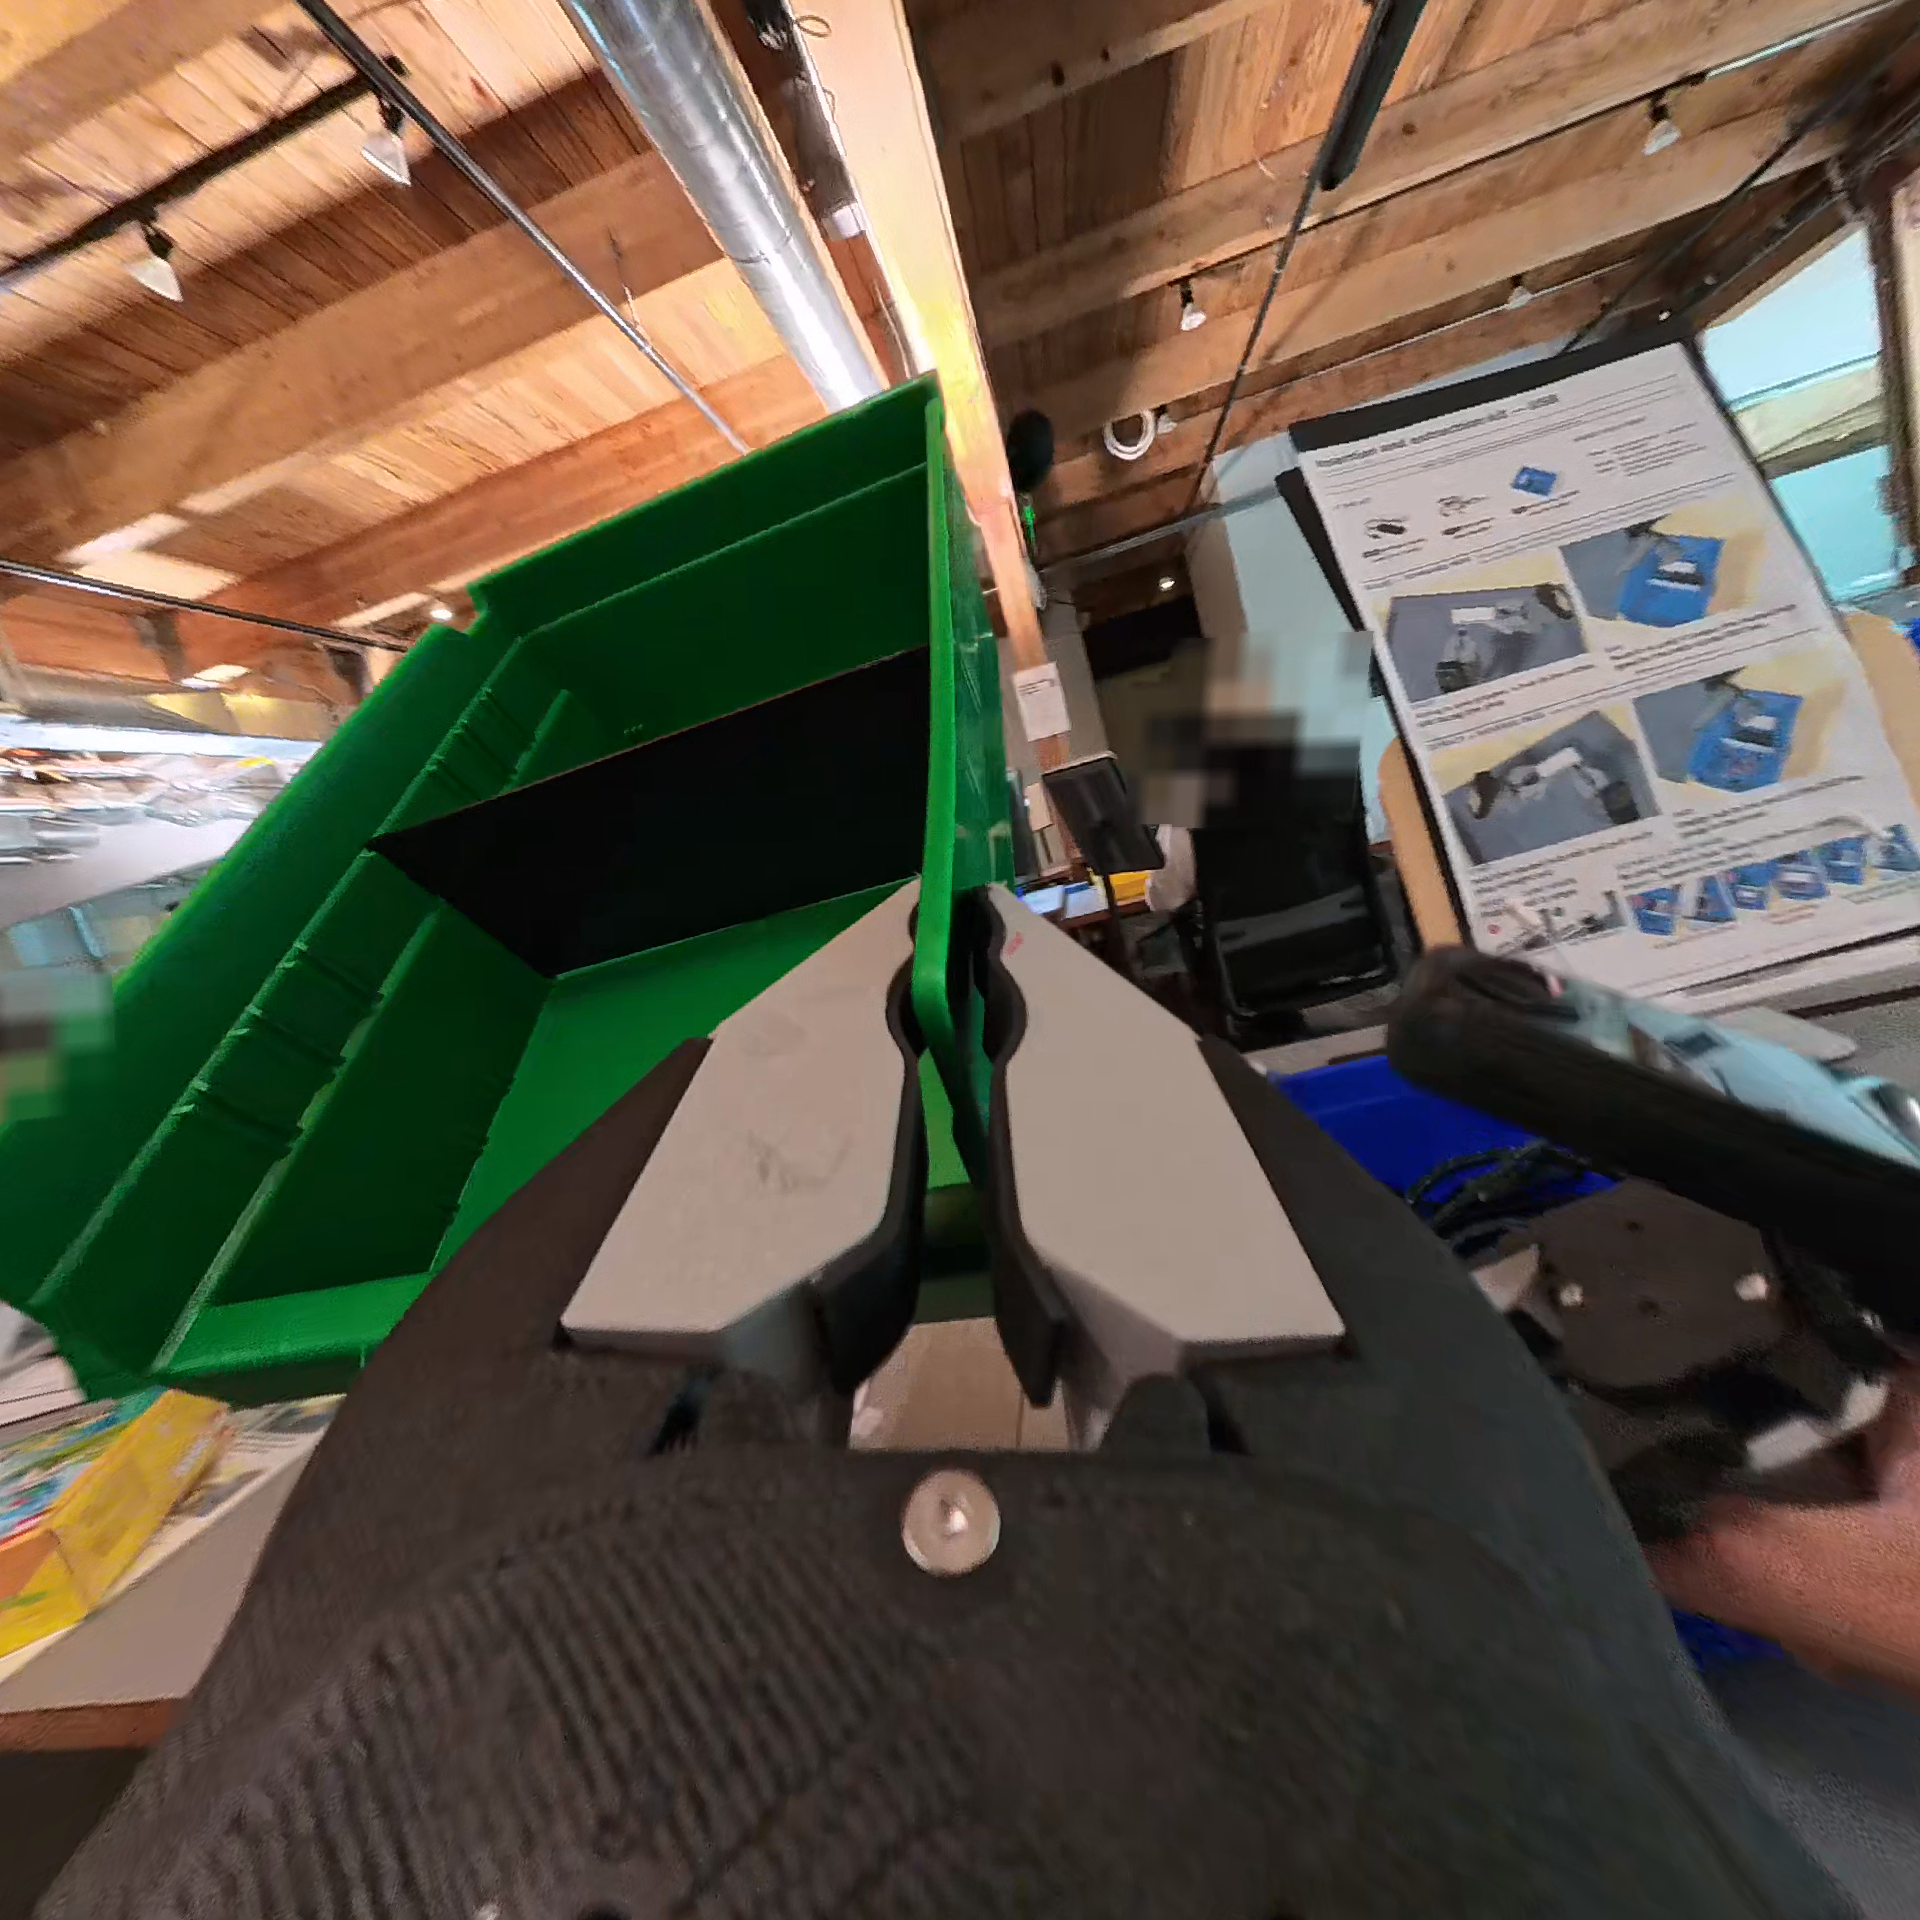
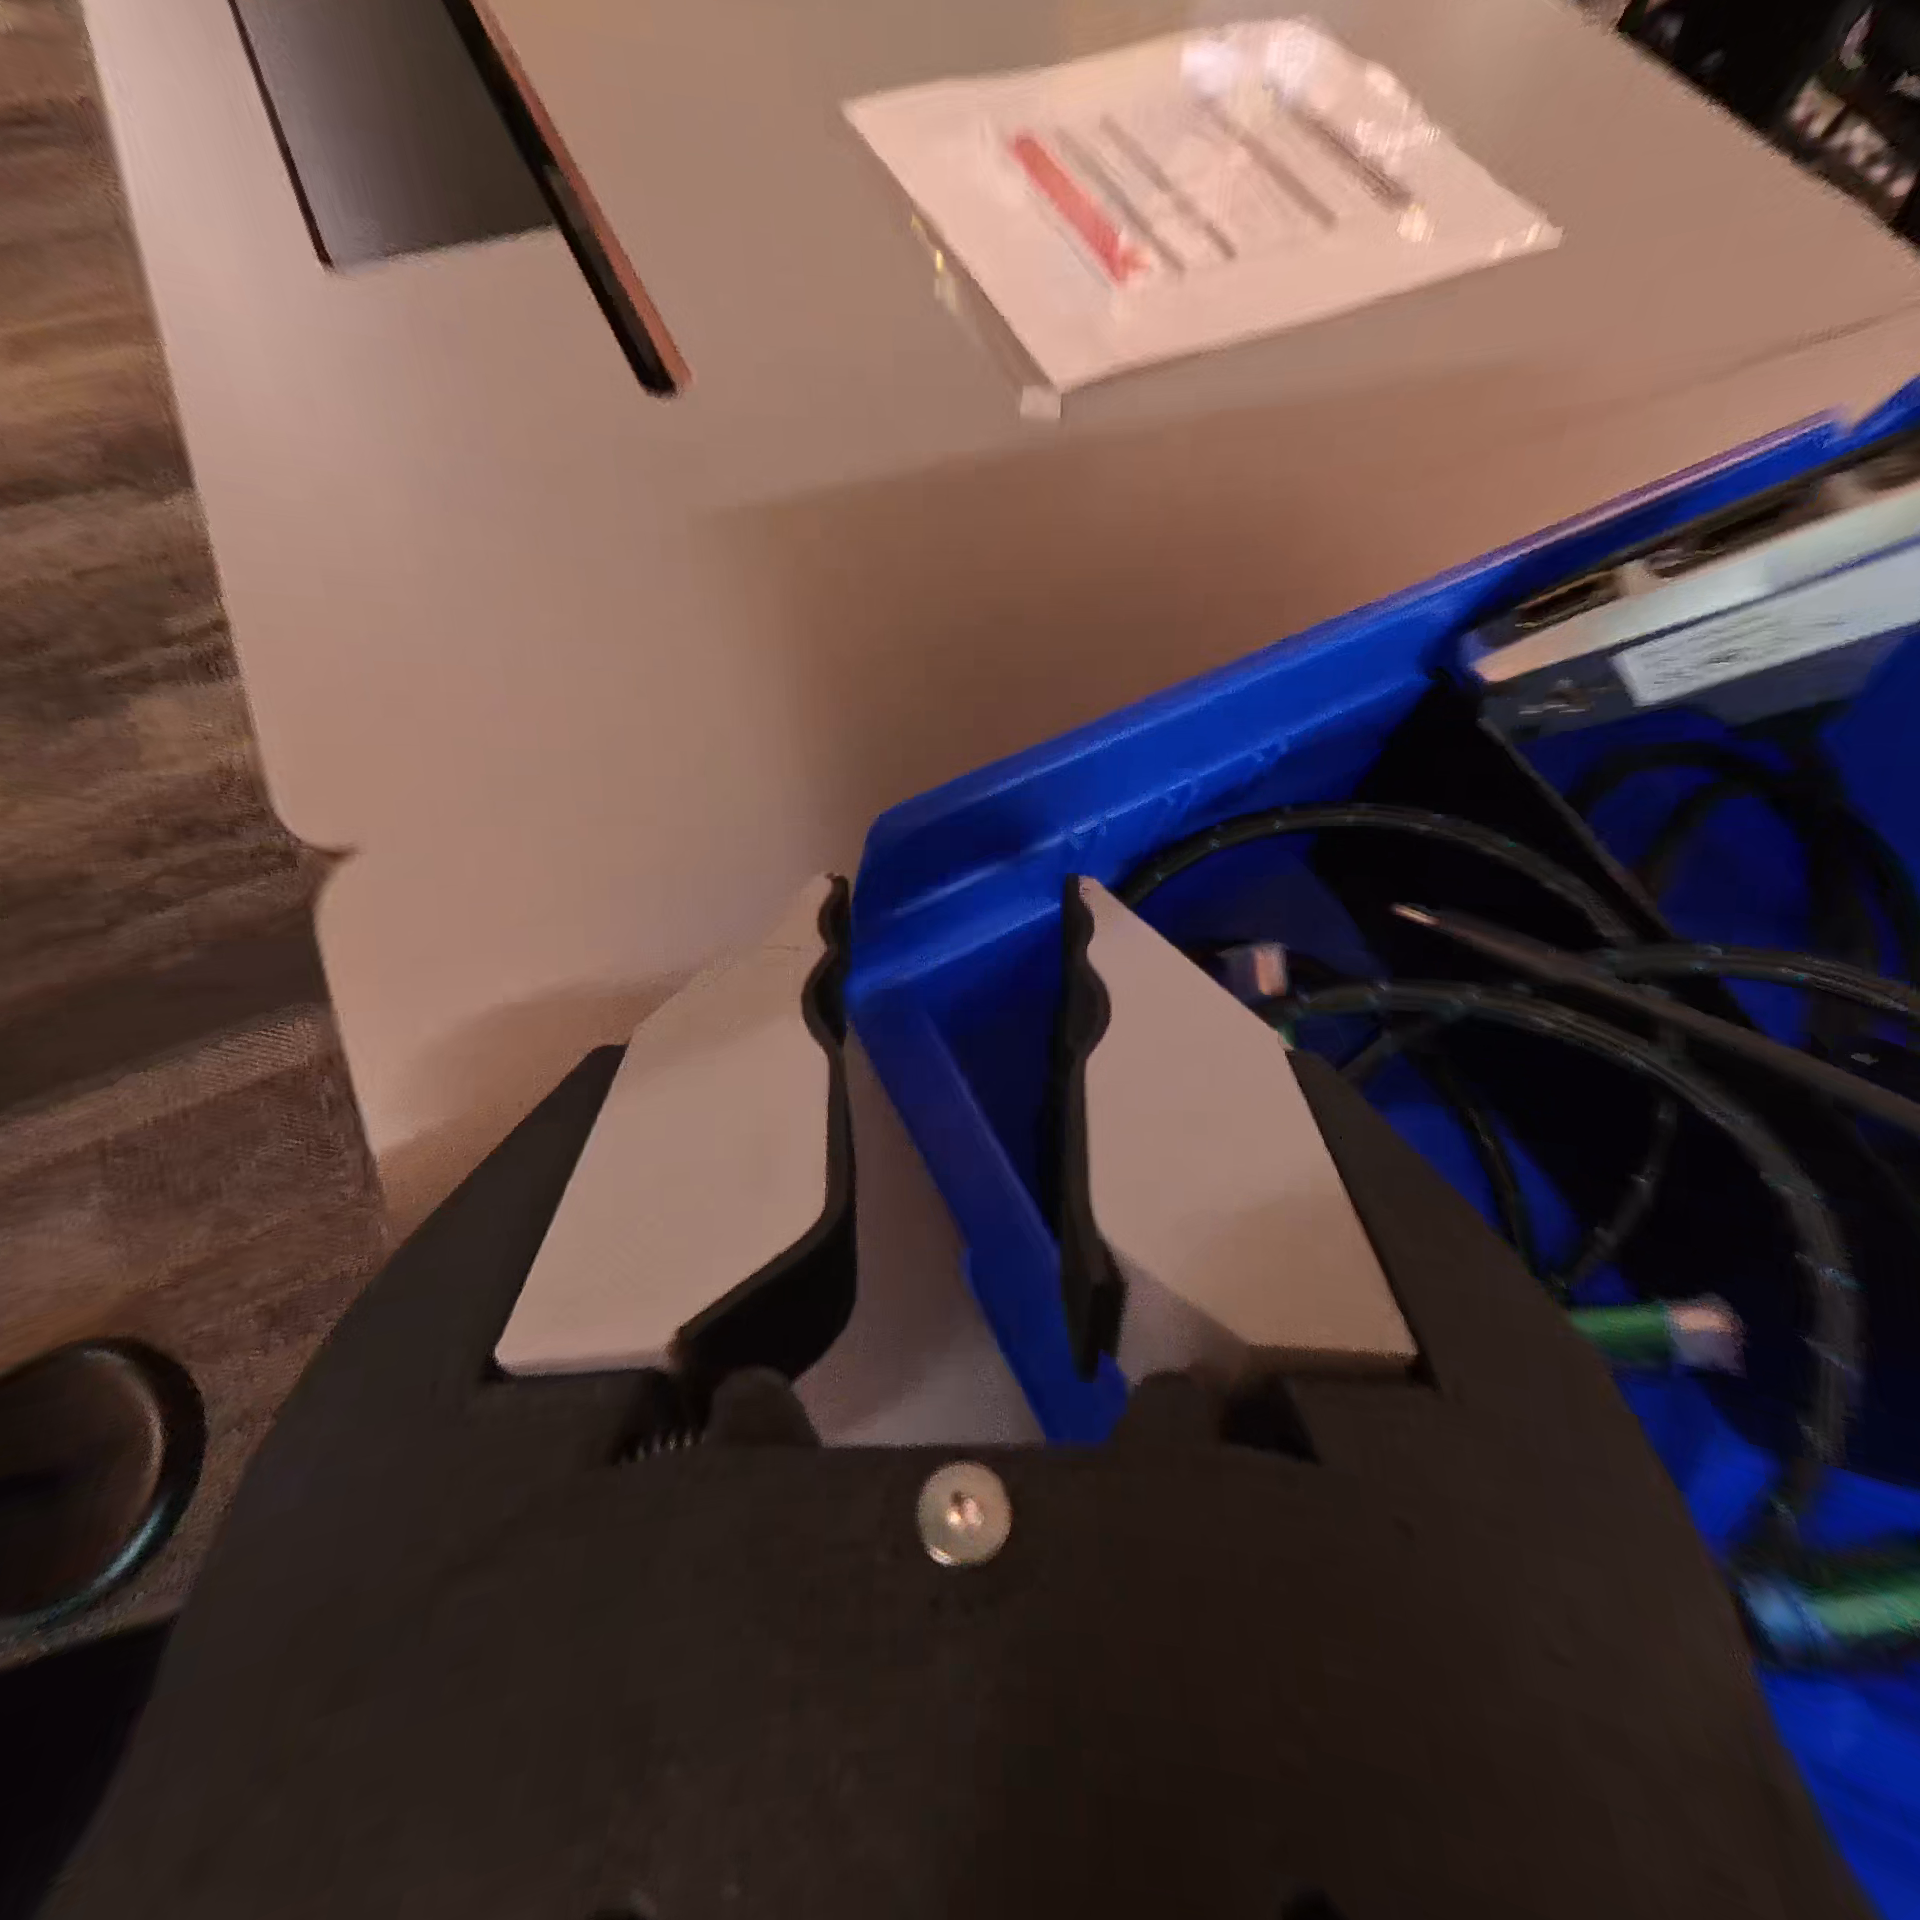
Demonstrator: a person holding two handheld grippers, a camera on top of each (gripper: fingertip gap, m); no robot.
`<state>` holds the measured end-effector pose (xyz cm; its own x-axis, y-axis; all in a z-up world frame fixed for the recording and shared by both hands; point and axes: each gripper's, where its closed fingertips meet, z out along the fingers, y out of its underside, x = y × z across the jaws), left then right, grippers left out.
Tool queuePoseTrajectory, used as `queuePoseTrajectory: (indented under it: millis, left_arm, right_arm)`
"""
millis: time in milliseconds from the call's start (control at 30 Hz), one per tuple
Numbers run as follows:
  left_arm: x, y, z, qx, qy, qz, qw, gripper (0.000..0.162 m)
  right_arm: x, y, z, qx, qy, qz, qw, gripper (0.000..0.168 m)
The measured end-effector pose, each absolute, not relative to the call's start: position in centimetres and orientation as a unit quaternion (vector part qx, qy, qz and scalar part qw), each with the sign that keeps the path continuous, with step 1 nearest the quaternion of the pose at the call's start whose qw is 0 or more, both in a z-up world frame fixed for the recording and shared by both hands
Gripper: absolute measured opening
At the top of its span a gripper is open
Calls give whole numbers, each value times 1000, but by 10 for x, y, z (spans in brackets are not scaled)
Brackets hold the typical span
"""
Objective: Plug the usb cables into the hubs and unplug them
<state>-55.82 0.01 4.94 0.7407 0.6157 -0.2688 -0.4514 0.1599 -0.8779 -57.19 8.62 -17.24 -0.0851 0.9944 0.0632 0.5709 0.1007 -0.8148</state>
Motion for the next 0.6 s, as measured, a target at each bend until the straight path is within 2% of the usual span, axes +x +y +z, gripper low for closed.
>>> queuePoseTrajectory:
  millis: [133, 200, 433, 600]
  left_arm:
    - [-557, -13, 54, -536, -70, 385, 748, 2]
    - [-550, -14, 59, -527, -61, 397, 749, 2]
    - [-468, 43, 55, -570, 80, 396, 715, 2]
    - [-369, 99, 30, -601, 185, 295, 720, 3]
  right_arm:
    - [-546, 80, -113, -536, -657, 354, 395, 42]
    - [-507, 84, -101, -512, -670, 365, 396, 44]
    - [-342, 159, -104, -542, -645, 375, 387, 46]
    - [-227, 229, -132, -600, -617, 309, 405, 46]
